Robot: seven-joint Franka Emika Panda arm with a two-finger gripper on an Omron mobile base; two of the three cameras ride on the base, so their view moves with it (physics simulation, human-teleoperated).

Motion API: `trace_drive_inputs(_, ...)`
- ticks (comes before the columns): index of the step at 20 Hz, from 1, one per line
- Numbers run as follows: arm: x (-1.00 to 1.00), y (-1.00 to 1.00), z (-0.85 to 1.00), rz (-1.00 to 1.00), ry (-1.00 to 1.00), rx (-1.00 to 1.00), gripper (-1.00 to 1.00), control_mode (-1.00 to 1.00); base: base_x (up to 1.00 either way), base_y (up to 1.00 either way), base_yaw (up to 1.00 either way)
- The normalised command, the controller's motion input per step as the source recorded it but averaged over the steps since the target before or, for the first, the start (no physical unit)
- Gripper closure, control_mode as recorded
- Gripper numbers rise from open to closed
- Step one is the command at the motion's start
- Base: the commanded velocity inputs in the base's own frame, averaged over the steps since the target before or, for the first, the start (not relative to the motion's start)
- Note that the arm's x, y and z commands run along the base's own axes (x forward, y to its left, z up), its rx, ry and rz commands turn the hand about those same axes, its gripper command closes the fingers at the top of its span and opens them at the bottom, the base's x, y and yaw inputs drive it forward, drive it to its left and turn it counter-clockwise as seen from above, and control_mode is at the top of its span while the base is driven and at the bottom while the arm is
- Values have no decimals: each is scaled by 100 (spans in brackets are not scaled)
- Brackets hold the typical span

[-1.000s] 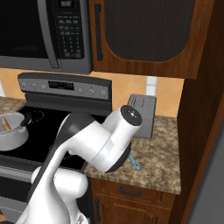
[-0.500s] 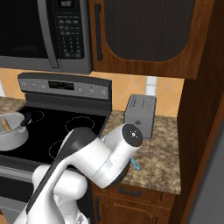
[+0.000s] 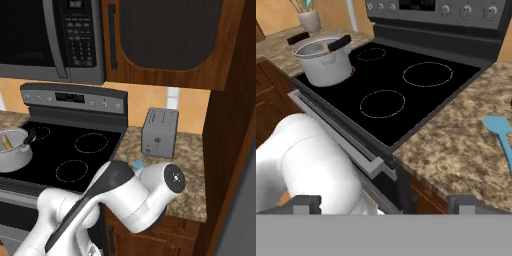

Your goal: Put the sweet potato and tomato in the pot. Retrieve the spatula and lightly stir the vegetables in the pot.

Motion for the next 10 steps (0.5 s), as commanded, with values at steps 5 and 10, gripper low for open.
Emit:
trace_drive_inputs(5, 44, 0, -27, 0, 0, 0, -100, -100, 0, 0, 0)
trace_drive_inputs(10, 21, -16, -18, 1, 0, 0, -100, -100, 0, 0, 0)
